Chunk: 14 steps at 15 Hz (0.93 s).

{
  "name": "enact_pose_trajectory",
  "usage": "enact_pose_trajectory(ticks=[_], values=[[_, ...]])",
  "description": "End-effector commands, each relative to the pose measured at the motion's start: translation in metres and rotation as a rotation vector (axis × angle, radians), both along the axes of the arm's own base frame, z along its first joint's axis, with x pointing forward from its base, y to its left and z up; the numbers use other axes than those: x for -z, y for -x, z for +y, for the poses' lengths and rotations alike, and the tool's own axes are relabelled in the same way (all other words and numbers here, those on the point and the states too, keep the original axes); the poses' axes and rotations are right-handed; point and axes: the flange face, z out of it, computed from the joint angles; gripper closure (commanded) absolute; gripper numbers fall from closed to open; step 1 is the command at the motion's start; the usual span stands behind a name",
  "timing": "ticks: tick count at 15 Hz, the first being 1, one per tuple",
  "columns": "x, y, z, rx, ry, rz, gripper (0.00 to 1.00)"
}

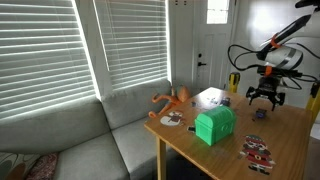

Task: Turn the blue toy over

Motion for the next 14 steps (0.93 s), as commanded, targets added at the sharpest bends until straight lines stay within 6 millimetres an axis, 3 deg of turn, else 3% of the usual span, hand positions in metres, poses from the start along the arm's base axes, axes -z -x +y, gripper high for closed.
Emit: enact_pose_trajectory(ticks=[1,2,3,5,11,14], values=[[0.0028,-0.0017,0.0042,0.001,0.019,0.017,0.16],[0.0033,-0.002,0.005,0.0,0.02,0.017,0.23],[0.0035,-0.0018,0.0062,-0.004,0.018,0.017,0.19],[0.0045,-0.002,0.0078,-0.01,0.019,0.02,0.21],[0.0067,-0.0017,0.0066,-0.012,0.029,0.033,0.45],[0.0083,-0.0013,0.0074,-0.014,0.033,0.041,0.47]])
